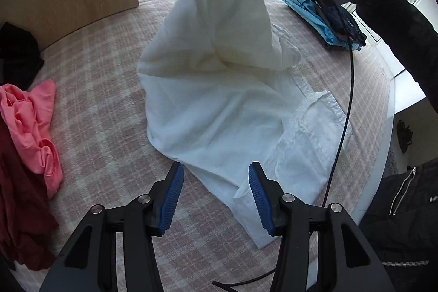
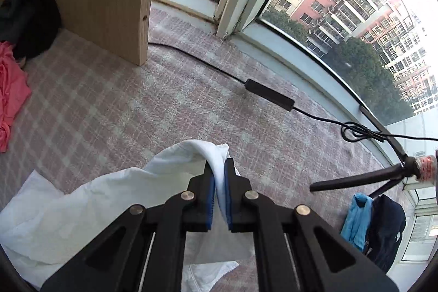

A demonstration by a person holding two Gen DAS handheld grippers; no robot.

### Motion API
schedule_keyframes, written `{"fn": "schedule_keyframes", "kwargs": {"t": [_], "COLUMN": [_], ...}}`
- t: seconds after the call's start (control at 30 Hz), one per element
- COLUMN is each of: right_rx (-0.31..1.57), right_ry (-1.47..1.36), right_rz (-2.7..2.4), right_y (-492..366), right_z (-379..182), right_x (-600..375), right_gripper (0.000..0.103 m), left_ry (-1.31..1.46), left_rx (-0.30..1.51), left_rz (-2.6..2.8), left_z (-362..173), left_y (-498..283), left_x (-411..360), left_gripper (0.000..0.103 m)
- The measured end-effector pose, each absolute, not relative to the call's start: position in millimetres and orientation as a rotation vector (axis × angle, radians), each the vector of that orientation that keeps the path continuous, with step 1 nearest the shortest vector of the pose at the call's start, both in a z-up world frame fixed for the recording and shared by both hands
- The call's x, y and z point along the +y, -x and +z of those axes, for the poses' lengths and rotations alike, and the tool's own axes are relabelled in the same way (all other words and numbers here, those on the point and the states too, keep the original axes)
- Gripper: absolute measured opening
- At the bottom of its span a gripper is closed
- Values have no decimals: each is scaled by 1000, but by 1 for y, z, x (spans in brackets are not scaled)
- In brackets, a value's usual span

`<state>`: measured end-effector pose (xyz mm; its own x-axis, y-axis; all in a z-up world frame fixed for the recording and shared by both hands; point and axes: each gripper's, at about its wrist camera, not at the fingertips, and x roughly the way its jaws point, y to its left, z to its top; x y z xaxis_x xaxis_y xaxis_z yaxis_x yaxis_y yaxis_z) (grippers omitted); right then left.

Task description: Fold clothes

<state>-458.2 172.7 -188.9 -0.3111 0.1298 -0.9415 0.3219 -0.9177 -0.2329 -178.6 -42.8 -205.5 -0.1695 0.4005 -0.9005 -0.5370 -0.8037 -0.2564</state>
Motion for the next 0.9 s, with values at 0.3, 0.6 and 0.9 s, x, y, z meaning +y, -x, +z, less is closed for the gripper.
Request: {"fn": "schedule_keyframes", "kwargs": {"t": [0.3, 0.6, 0.9], "right_rx": [462, 258, 150], "right_ry": [-1724, -1460, -1668], "right_rz": [-2388, -2394, -2221], "right_y": [421, 257, 167], "right_z": [-157, -86, -214], "right_x": [204, 258, 262], "right_gripper": [40, 67, 67], "left_ry": [1563, 1480, 1530], "left_rx": [222, 329, 310], "left_rz": [1959, 1930, 1935], "left_z": [-210, -211, -233], "left_y": [150, 123, 134], "left_x": [-43, -13, 10], "left_gripper": [47, 48, 53]}}
